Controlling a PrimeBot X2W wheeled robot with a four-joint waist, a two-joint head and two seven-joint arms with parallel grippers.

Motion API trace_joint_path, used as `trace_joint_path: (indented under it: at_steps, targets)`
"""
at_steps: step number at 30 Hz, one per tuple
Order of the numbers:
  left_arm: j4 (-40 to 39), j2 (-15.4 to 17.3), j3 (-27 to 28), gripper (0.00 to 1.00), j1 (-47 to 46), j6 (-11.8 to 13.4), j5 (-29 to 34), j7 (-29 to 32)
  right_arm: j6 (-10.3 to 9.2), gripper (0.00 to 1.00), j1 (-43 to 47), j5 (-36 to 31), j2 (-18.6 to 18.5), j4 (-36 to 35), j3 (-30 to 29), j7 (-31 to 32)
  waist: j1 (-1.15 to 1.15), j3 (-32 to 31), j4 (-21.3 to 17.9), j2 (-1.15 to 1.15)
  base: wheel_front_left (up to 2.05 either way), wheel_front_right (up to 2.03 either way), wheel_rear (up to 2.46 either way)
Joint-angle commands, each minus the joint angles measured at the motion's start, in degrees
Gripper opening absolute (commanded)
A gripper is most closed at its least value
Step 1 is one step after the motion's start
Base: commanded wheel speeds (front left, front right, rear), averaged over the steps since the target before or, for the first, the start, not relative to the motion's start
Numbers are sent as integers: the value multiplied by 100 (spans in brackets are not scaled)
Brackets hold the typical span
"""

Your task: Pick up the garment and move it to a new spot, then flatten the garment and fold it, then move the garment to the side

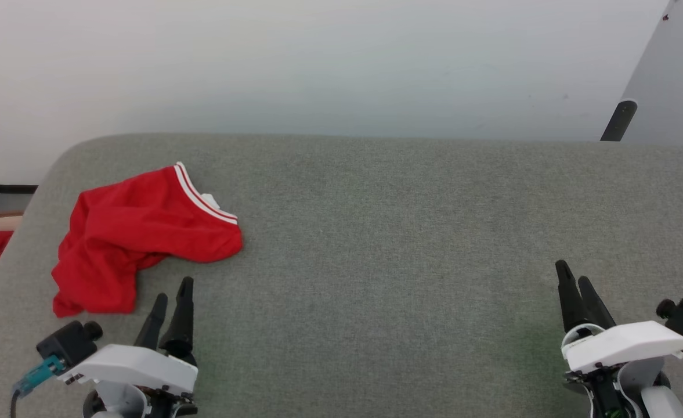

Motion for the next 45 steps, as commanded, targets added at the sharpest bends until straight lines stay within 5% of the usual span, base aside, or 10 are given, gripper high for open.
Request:
trace_joint_path:
  at_steps: [1, 27, 45]
  targets:
    - [-34, 66, 5, 100, -166, -22, 231, -62, 2, 100, -208, -237, -32, 6, 57, -68, 0, 4, 2, 0, 0, 0, 0]
    - [53, 250, -84, 100, -324, -49, 2000, -466, 4, 100, -576, -2542, 1, 437, -20, -451, 0, 29, -3, 0, 0, 0, 0]
    - [350, 453, -324, 100, -426, -48, 2537, -705, 4, 100, -637, -3181, 53, 578, -73, -693, 0, 29, -21, 0, 0, 0, 0]
